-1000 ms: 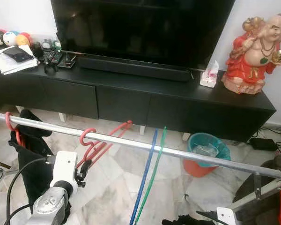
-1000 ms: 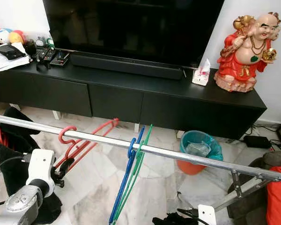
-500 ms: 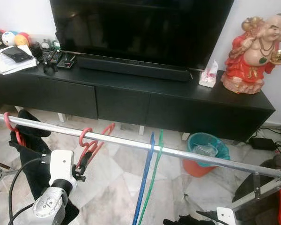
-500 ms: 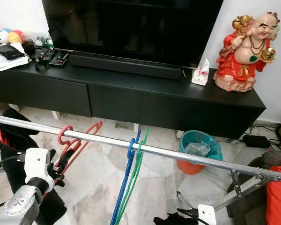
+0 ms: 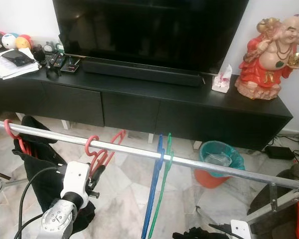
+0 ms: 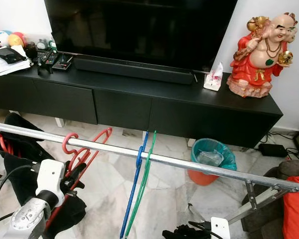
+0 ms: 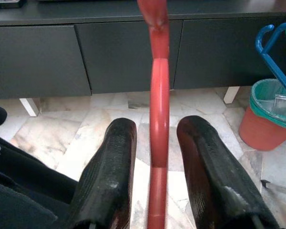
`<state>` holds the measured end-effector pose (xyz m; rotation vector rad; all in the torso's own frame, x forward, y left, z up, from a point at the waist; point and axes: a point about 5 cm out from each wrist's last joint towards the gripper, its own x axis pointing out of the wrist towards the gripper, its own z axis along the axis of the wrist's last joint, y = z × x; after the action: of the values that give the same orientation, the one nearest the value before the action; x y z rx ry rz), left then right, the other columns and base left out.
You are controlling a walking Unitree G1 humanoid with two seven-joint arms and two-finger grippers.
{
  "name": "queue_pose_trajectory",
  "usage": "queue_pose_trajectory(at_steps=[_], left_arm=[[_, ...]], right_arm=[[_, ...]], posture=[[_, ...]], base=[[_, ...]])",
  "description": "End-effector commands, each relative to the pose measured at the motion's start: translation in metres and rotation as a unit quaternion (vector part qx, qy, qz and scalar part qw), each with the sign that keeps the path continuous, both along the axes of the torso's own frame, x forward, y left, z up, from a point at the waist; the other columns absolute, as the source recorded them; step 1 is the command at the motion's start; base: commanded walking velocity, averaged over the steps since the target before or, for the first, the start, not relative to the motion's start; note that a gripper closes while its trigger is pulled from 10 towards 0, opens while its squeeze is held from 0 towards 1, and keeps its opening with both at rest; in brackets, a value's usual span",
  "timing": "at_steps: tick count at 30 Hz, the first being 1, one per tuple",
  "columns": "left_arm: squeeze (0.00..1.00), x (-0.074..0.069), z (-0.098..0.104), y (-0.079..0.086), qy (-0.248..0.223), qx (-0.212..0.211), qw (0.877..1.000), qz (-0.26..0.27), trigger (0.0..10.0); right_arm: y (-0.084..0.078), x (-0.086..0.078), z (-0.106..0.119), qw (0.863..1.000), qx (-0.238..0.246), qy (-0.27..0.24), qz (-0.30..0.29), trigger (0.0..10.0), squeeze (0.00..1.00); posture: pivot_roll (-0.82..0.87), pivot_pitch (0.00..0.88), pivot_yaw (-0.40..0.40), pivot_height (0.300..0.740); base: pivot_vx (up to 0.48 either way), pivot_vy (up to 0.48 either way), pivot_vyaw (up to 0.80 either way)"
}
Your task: Hang hanger
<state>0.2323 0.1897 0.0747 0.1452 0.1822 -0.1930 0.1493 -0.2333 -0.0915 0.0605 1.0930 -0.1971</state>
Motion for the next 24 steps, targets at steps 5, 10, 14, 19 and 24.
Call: queue_pose_trajectory(at_steps=[5,10,14,19,24], left_arm=[[0.0,0.0015,0.0001,-0.0025,-0.005,0.012,1.0,-0.01,0.0],[0.0,0.0001,-0.0015,-0.003,-0.005,0.039,0.999,-0.018,0.0],[0.0,-0.0001,-0.0019,-0.0034,-0.006,0.058,0.998,-0.021,0.0],[0.0,-0.0022,-0.0028,-0.0042,-0.004,0.058,0.998,-0.021,0.0],[0.0,-0.0036,-0.0027,-0.0035,-0.008,0.057,0.998,-0.015,0.0]], right_arm=[[-0.0062,0.0025,0.0025,1.0,-0.007,-0.004,-0.006,10.0,0.0],[-0.0061,0.0024,0.0024,1.0,-0.006,-0.004,-0.007,10.0,0.0],[-0.006,0.0024,0.0024,1.0,-0.006,-0.004,-0.007,10.0,0.0],[-0.0061,0.0019,0.0023,1.0,-0.006,-0.003,-0.008,10.0,0.0],[-0.0063,0.0015,0.0021,1.0,-0.006,-0.003,-0.008,10.0,0.0]], posture=[[0.09,0.0,-0.125,0.74],[0.09,0.0,-0.126,0.74],[0.09,0.0,-0.126,0.74],[0.09,0.0,-0.125,0.74],[0.09,0.0,-0.125,0.74]], base=[[0.0,0.0,0.0],[0.0,0.0,0.0],[0.0,0.0,0.0],[0.0,0.0,0.0],[0.0,0.0,0.0]])
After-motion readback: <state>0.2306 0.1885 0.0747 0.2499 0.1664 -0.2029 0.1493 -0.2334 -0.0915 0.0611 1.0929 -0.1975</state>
